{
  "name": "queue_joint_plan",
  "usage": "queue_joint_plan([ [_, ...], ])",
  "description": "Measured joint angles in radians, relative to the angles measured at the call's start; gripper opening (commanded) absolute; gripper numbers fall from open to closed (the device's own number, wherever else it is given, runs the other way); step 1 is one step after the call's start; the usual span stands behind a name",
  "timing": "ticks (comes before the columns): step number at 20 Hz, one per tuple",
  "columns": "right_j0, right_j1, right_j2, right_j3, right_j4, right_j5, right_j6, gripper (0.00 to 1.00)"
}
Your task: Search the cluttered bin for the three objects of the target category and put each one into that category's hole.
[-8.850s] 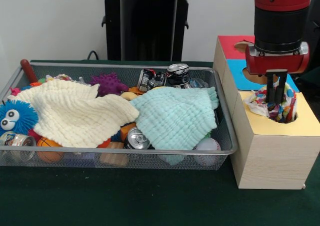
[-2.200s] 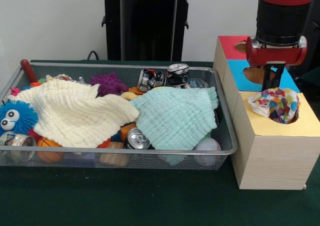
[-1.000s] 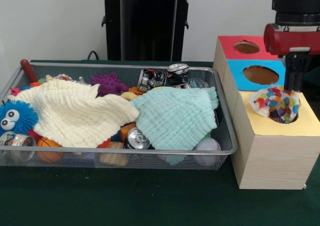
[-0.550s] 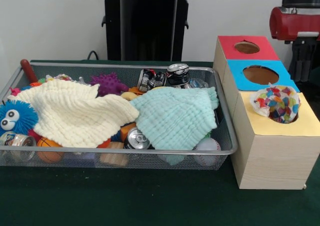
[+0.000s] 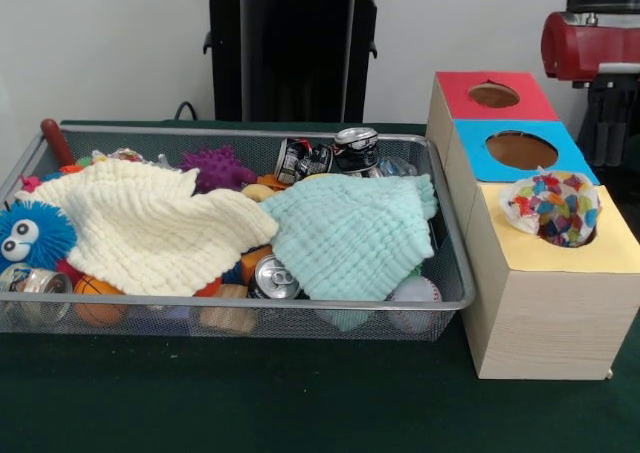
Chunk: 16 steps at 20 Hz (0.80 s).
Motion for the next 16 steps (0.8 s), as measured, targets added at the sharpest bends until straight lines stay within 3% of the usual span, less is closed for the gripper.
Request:
queue_joint_plan([
  [16,-0.018,0.129,0.003,-0.056,0.020,0.058,0.000,0.00],
])
